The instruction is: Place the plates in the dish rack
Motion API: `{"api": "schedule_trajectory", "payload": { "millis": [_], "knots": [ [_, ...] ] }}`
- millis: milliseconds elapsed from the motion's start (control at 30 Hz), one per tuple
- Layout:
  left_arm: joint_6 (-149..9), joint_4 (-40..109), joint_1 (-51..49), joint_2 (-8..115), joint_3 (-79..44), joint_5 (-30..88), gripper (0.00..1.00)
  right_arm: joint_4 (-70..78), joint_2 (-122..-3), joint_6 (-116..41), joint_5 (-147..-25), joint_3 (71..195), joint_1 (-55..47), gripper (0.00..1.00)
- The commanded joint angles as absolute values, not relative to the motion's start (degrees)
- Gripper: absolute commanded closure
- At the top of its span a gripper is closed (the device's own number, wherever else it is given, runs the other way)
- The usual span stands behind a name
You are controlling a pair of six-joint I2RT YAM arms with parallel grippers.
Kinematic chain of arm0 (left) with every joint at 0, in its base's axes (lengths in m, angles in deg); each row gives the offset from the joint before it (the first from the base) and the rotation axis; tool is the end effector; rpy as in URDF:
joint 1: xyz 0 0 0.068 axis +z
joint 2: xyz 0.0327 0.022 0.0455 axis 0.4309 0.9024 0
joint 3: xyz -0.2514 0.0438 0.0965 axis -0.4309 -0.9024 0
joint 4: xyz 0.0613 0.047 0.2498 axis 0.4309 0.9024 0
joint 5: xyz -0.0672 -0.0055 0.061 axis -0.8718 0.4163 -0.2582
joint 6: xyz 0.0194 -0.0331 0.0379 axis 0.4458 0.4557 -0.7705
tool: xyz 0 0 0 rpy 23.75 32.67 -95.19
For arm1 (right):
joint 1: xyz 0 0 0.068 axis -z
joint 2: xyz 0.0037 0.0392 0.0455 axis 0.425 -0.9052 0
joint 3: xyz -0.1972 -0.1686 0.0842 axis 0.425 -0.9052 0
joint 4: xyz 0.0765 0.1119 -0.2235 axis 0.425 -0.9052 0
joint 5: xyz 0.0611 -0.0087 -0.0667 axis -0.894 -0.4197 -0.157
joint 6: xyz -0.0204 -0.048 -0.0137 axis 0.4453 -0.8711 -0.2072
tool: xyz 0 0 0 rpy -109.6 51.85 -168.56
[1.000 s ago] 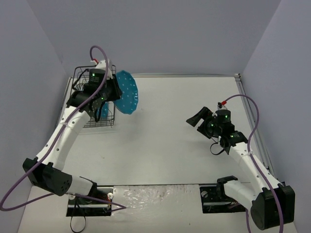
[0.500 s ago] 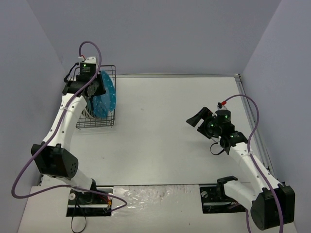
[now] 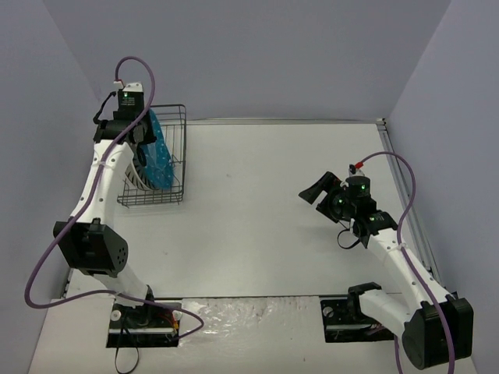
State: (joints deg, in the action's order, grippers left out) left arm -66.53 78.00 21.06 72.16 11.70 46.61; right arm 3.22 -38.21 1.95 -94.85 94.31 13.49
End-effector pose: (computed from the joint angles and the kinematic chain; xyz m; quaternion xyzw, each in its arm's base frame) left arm 0.3616 -0.0223 0.4095 -0.1214 0.8703 -0.0088 0.4773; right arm 0.2198 0.0560 0.2668 0.1639 0.8059 0.3756 0.4272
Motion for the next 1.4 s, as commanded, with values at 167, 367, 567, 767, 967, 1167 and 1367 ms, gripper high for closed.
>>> {"api": "schedule_trajectory", "payload": {
  "millis": [167,367,567,767,967,1167,1367],
  "knots": [
    [-70.6,68.5,23.2,72.8,16.5,47.9,1.00,5.2,-37.5,1.2,-94.6,94.6,13.4,0.23],
    [-71.4,67.8,23.4,73.6,16.6,47.1,1.00,5.5,-37.6,1.3,-94.7,94.2,13.3,0.23],
    [-71.7,68.3,23.4,75.1,16.8,47.2,1.00,5.6,-37.6,1.3,-94.6,94.0,13.4,0.23],
    [-71.7,68.2,23.4,76.4,16.8,46.0,1.00,5.8,-37.6,1.3,-94.6,94.0,13.3,0.23],
    [-71.5,68.2,23.4,77.5,16.7,45.1,1.00,6.0,-37.5,1.4,-94.7,93.4,13.3,0.23],
    [-71.1,67.8,23.4,78.4,16.2,44.0,1.00,6.3,-37.5,1.5,-94.8,93.2,13.4,0.23],
    [-70.9,67.9,23.4,79.7,16.5,43.3,1.00,6.5,-37.6,1.6,-94.8,93.0,13.4,0.23]
  ]
}}
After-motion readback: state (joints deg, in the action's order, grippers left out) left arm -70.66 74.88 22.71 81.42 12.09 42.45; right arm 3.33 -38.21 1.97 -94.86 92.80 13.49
